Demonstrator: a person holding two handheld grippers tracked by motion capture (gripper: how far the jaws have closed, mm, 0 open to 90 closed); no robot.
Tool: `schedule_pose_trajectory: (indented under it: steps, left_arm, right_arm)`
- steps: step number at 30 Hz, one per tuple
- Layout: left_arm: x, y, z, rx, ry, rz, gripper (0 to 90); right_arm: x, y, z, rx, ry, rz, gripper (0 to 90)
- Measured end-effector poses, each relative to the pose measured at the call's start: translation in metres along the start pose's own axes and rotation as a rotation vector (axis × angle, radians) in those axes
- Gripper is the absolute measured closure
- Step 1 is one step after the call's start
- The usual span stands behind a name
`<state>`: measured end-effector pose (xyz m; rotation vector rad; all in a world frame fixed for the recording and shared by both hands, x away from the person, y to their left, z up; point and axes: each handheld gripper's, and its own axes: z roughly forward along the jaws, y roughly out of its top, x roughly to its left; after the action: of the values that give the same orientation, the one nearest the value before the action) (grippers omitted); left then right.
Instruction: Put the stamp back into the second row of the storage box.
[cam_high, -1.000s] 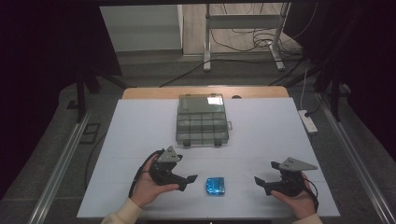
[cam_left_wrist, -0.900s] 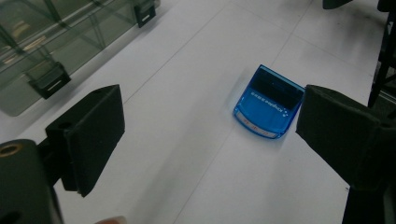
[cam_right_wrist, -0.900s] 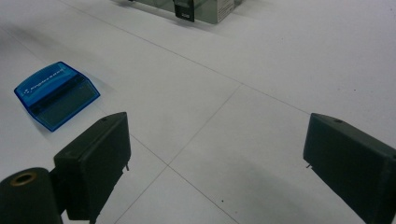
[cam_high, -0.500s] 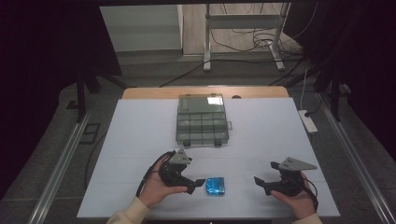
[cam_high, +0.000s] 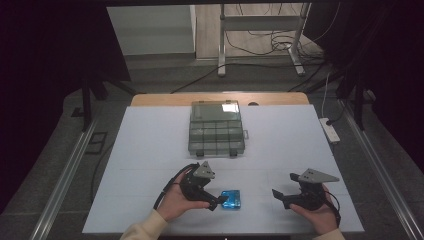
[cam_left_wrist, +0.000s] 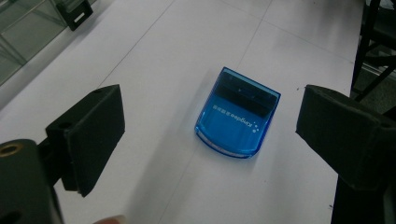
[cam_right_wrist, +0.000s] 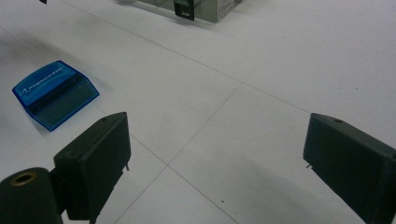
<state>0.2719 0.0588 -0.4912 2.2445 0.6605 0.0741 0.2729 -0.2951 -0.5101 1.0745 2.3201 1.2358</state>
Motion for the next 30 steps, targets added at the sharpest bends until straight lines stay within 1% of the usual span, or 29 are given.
schedule_pose_trajectory:
  steps: [7,10,18,24,26,30]
  left_arm:
    - [-0.002,0.003,0.006,0.016,-0.012,0.01,8.7]
    - [-0.004,0.006,0.01,0.031,-0.021,0.025,8.6]
    - [-0.007,0.009,0.017,0.058,-0.039,0.042,8.6]
    - [-0.009,0.012,0.025,0.098,-0.053,0.074,8.5]
    - [-0.01,0.013,0.026,0.1,-0.055,0.075,8.5]
    - [-0.011,0.015,0.032,0.122,-0.066,0.087,8.4]
  right_arm:
    - [0.0,0.0,0.0,0.003,0.002,0.0,7.8]
    - [0.0,0.0,0.0,-0.002,0.0,-0.002,7.9]
    - [0.0,0.0,0.0,0.002,0.001,0.0,7.9]
    - [0.0,0.0,0.0,0.001,-0.004,0.001,7.9]
    - [0.0,0.0,0.0,0.002,-0.003,0.001,7.9]
    - [0.0,0.0,0.0,0.004,-0.001,-0.002,7.9]
